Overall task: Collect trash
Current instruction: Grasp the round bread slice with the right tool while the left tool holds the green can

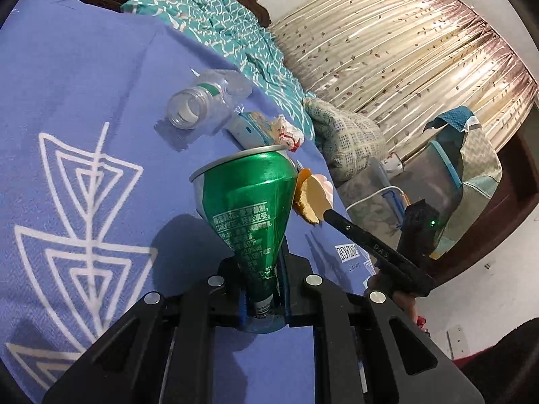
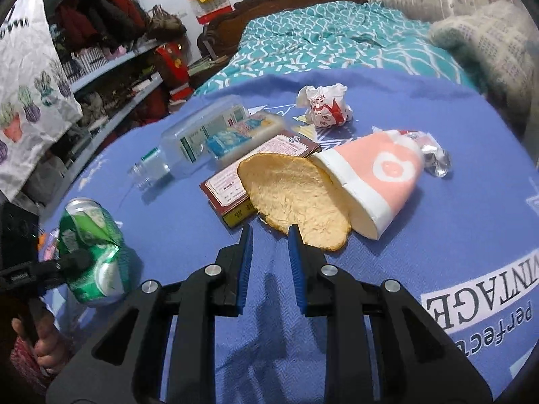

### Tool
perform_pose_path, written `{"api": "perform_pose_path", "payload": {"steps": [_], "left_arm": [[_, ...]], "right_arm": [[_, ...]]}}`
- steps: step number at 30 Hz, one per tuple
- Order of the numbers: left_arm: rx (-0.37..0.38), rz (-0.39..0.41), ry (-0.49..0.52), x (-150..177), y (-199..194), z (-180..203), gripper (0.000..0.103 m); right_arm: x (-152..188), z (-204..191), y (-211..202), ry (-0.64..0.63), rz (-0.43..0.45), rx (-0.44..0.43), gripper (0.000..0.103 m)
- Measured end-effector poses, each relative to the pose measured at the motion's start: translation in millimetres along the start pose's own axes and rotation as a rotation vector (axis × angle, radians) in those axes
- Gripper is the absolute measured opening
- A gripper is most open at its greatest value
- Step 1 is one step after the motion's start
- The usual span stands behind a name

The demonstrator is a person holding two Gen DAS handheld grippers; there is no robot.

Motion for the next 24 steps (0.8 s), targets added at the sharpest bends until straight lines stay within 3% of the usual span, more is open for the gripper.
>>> {"api": "perform_pose_path", "payload": {"steps": [7, 10, 11, 12, 24], "left_arm": [[0.009, 0.008, -0.008, 0.5, -1.7, -3.3, 0.013], [0.005, 0.009, 0.001, 0.6, -1.3, -1.1, 0.013], [0.004, 0.010, 0.002, 0.2, -1.2, -0.1, 0.013], [0.004, 0.010, 0.004, 0.3, -1.1, 0.3, 0.013], [0.028, 0.019, 0.017, -1.9, -2.0, 0.4, 0.013]], "right_arm": [[2.5, -4.1, 1.2, -0.008, -0.002, 0.035, 0.026], [2.2, -5.5, 1.0, 0.003, 0.004, 0.040, 0.048], [1.3, -6.7, -0.2, 0.003, 0.013, 0.044, 0.062], [0.3, -8.7, -2.7, 0.000, 0.034, 0.053, 0.064], [-6.8, -28.4, 16.3, -0.085, -0.004, 0.141, 0.064]]}}
Point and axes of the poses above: each gripper's, at about its wrist camera, not at the fingertips, and y roughly the way its jaws point, z to its right, x to its underside, the point moved 5 cm from there along y, roughly the way its jaws point, and after that the axes turned 7 degrees about -z, right-handed, at the moved point
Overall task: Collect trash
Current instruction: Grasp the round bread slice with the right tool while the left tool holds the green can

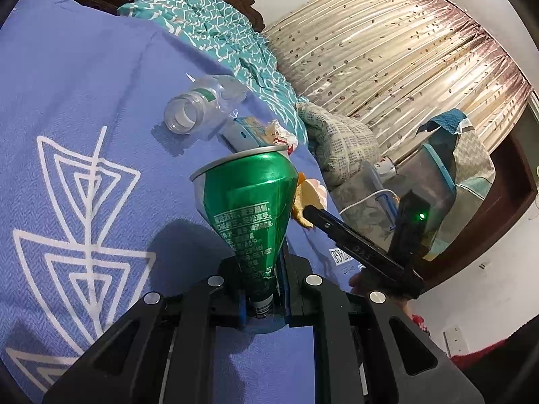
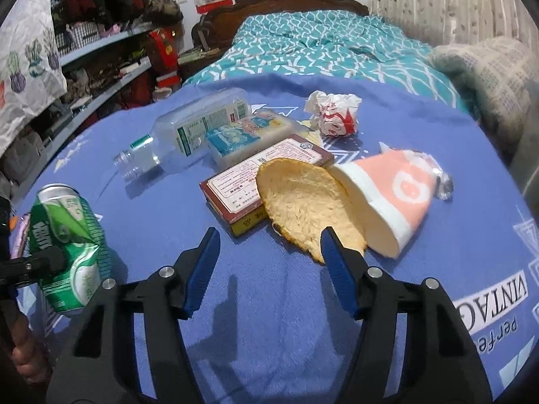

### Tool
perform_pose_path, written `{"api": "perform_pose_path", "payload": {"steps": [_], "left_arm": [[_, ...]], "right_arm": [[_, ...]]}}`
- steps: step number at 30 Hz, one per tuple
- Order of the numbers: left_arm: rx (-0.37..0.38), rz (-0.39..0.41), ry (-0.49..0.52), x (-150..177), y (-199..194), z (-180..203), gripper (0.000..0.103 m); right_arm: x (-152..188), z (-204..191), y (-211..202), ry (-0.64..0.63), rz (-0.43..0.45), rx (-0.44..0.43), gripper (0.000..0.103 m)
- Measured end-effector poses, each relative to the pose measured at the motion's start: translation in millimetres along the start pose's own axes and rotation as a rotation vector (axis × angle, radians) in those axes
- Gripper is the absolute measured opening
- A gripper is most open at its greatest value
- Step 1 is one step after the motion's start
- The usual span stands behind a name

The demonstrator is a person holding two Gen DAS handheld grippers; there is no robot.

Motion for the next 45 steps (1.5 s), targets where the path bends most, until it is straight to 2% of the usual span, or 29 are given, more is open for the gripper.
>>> {"api": "perform_pose_path", "payload": {"steps": [5, 7, 8, 11, 19, 25, 30, 34, 35, 37, 38, 39, 41, 45], "left_arm": [[0.005, 0.000, 0.002, -0.2, -1.1, -1.1, 0.013], [0.002, 0.002, 0.002, -0.2, -2.3, -2.0, 0.013], [0.002, 0.004, 0.002, -0.3, -2.6, -2.2, 0.013], [0.002, 0.002, 0.001, -0.4, -2.5, -2.9, 0.013], [-0.015, -0.003, -0.003, 1.5, -2.3, -1.2, 0.013], [-0.035, -0.003, 0.006, 3.0, -0.6, 3.9, 0.013], [-0.044, -0.001, 0.008, 3.5, 1.3, 5.6, 0.013], [-0.045, -0.003, 0.012, 4.4, 1.5, 5.4, 0.013], [-0.044, -0.003, 0.013, 4.9, 0.9, 4.7, 0.013], [-0.045, -0.003, 0.013, 5.3, 1.0, 4.9, 0.014], [-0.045, -0.002, 0.012, 5.1, 0.9, 4.8, 0.014], [-0.045, -0.002, 0.011, 5.4, 1.0, 4.8, 0.014], [-0.044, -0.003, 0.012, 4.8, 0.8, 4.5, 0.014], [-0.044, -0.001, 0.008, 5.9, 0.6, 3.6, 0.014]], "right_arm": [[-11.4, -1.5, 18.6, -0.038, -0.028, 0.065, 0.062], [-11.6, 0.2, 23.0, -0.045, -0.043, 0.071, 0.047], [-10.5, 0.7, 24.8, -0.053, -0.051, 0.075, 0.034], [-5.5, 5.2, 26.7, -0.058, -0.062, 0.070, 0.019], [13.5, 7.6, -5.1, -0.087, -0.011, 0.072, 0.013], [37.8, -11.6, -38.3, -0.144, -0.001, -0.027, 0.013], [67.5, -31.1, -44.6, -0.208, -0.053, -0.071, 0.016], [81.8, -31.7, -40.5, -0.151, -0.131, -0.207, 0.017], [82.2, -29.1, -42.4, -0.120, -0.133, -0.242, 0.021], [80.8, -20.5, -46.0, -0.053, -0.123, -0.286, 0.048], [77.9, -10.9, -50.0, 0.000, -0.099, -0.297, 0.076], [74.1, -1.0, -55.2, 0.047, -0.060, -0.299, 0.080], [65.4, 18.8, -60.7, 0.109, -0.019, -0.291, 0.076], [55.2, 66.2, -44.9, 0.274, -0.040, -0.268, 0.058]]}}
Point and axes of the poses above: each gripper's, at about its wrist camera, not at the fingertips, and y roughly the way its jaws point, z to its right, x to its underside, the point moved 5 cm from there along y, roughly the way its jaws point, and after that the axes turned 7 degrees about -z, right-handed, at the moved point
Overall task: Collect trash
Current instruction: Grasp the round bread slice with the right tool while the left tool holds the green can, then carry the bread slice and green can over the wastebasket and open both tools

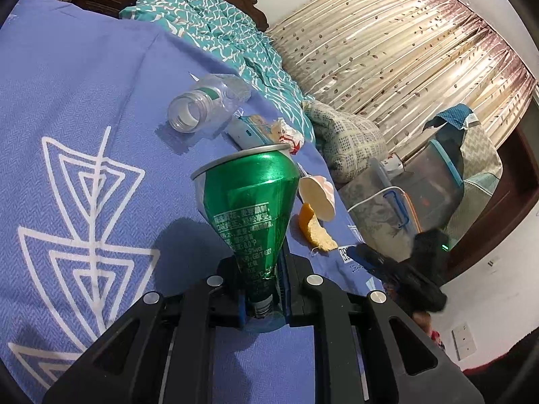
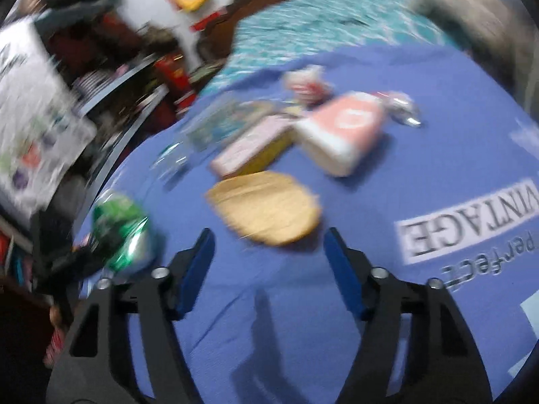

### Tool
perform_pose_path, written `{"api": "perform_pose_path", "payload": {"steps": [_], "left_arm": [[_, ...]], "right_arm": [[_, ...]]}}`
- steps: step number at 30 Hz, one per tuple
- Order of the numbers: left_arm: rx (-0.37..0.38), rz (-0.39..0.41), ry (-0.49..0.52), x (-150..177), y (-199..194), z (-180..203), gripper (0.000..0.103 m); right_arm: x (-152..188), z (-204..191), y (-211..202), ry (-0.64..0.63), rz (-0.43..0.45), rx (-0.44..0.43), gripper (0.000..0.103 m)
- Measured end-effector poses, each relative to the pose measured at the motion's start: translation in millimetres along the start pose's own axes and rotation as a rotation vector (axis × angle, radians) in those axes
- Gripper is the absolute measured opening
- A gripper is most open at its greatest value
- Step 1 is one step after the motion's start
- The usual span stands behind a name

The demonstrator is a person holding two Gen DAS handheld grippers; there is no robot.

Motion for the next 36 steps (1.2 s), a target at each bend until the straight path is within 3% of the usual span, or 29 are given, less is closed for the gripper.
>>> {"api": "perform_pose_path", "payload": {"steps": [5, 11, 15, 18, 27, 36], "left_arm": [[-0.004, 0.002, 0.000, 0.1, -0.9, -0.5, 0.014], [-0.008, 0.005, -0.002, -0.1, -1.5, -0.3, 0.014], [-0.003, 0.006, -0.009, -1.6, -1.6, -1.8, 0.014], [0.001, 0.004, -0.013, -1.8, -2.4, -2.8, 0.015], [-0.027, -0.002, 0.043, -2.6, -1.0, 10.9, 0.013], [0.024, -0.060, 0.107, -5.2, 19.8, 58.8, 0.013]], "right_arm": [[-13.9, 30.0, 26.5, 0.178, -0.055, -0.094, 0.050], [-19.5, 0.2, 51.6, 0.114, -0.074, -0.107, 0.044], [-17.6, -13.0, 64.3, 0.077, -0.098, -0.105, 0.020], [-12.3, -19.1, 66.7, 0.060, -0.116, -0.107, 0.014], [-10.2, -27.0, 25.4, 0.036, -0.069, -0.147, 0.008], [-9.3, 20.8, -33.5, 0.106, 0.050, -0.102, 0.008]]}}
Point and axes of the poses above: each gripper's, at about its wrist camera, not at the fingertips, and y roughly the way its jaws point, z to its right, x to its underside, the point moved 5 cm from there along y, roughly the way its jaws point, and after that the axes turned 7 degrees about -z, right-handed, at the moved point
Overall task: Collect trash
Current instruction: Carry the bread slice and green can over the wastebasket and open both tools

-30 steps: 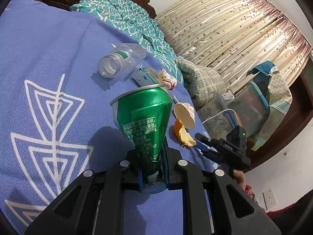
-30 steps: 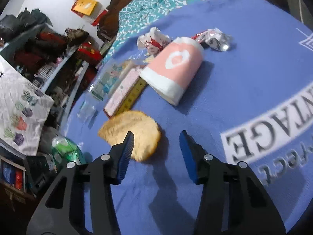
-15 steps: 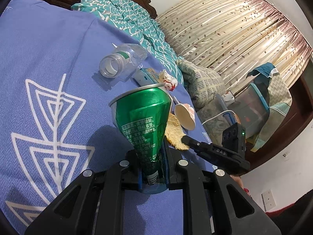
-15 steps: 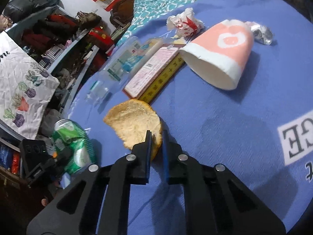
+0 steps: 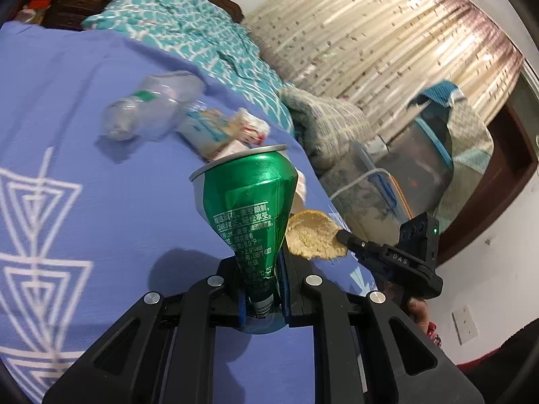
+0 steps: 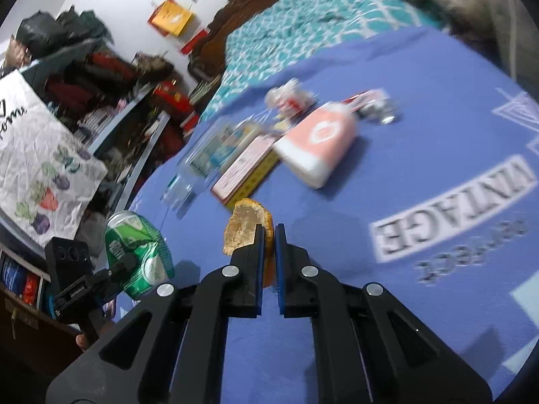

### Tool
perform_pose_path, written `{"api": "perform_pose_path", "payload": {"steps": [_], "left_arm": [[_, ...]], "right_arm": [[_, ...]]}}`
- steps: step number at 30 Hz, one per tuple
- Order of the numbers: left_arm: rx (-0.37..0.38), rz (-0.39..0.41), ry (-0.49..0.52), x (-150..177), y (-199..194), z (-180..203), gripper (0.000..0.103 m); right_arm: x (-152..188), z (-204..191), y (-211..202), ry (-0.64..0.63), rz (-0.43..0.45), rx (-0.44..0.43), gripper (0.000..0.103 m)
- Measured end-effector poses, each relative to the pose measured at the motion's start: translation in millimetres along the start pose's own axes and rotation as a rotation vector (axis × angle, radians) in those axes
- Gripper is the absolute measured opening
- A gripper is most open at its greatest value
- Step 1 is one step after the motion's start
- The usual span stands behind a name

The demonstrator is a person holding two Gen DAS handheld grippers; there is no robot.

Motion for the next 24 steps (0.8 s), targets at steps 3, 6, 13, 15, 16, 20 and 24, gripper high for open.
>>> {"api": "perform_pose_path", "payload": {"steps": [3, 6, 13, 15, 16, 20, 24], "left_arm": [[-0.002, -0.032, 0.029, 0.5, 14.2, 14.4, 0.013], [-0.002, -0.066, 0.049, 2.8, 30.3, 26.6, 0.013], [-0.002, -0.115, 0.074, 6.2, 56.5, 45.7, 0.013], [-0.003, -0.123, 0.082, 6.0, 61.0, 49.7, 0.013], [-0.003, -0.125, 0.085, 5.6, 62.3, 52.1, 0.013], [-0.003, -0.133, 0.099, 5.3, 67.4, 58.4, 0.013], [-0.003, -0.140, 0.100, 6.6, 70.1, 58.0, 0.013]], "right_arm": [[-1.2, 20.4, -18.7, 0.036, 0.040, 0.005, 0.008], [-0.9, 37.1, -34.2, 0.061, 0.067, 0.014, 0.008], [1.9, 67.5, -59.8, 0.110, 0.115, 0.029, 0.008], [1.6, 72.8, -63.7, 0.117, 0.122, 0.034, 0.008], [1.8, 72.8, -64.5, 0.119, 0.126, 0.035, 0.008], [2.1, 76.2, -64.3, 0.125, 0.125, 0.028, 0.008], [3.3, 74.8, -60.3, 0.120, 0.116, 0.023, 0.008]]}}
Point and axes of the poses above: each gripper's, at about its wrist camera, not at the fingertips, and y roughly the way its jaws point, z to its right, x to its underside, the point moved 5 cm from there along y, roughly the way its jaws point, and after that the axes turned 7 degrees about -z, right-handed, at the moved point
